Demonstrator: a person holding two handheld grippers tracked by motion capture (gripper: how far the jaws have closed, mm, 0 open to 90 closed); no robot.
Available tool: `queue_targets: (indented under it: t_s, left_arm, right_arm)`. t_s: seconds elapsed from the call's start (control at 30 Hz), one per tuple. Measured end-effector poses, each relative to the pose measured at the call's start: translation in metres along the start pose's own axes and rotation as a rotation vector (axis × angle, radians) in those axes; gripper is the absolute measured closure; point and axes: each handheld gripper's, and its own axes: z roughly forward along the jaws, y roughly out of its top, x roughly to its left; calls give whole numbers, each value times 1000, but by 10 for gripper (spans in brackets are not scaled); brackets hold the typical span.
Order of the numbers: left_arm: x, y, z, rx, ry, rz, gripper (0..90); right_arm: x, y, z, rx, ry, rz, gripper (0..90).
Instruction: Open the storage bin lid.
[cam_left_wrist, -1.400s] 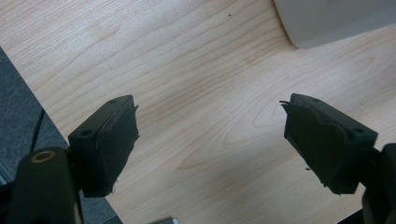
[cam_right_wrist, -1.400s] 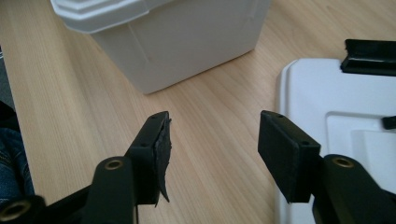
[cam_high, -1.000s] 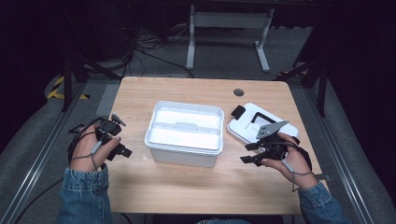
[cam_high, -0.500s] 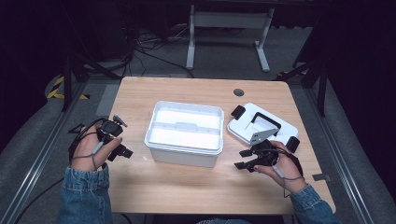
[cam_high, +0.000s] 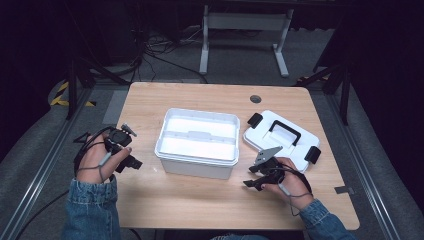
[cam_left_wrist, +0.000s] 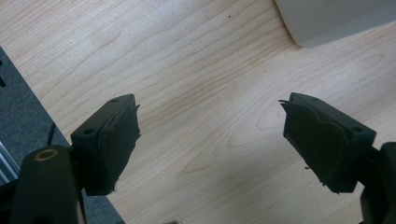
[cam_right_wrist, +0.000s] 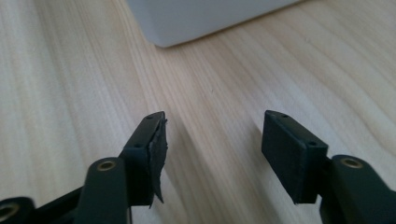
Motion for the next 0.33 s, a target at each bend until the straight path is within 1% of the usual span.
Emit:
queue_targets:
  t_s: [0.03,0.13,0.17,0.23,0.33]
  left_arm:
    - [-1,0,0,-2,-1,-4,191]
    - [-1,0,1,-5,4,1,190]
    - [-1,0,1,-5,5,2,190]
    - [-1,0,1,-8,7,8,189]
    - [-1,0,0,-7,0,-5,188]
  right_arm:
    - [1,0,1,-8,-4,-6,395]
    - [3,1,3,-16,-17,-31,392]
    - [3,1,5,-21,-27,-43,378]
    - [5,1,5,-25,-27,-43,371]
    - [4,1,5,-26,-29,-44,375]
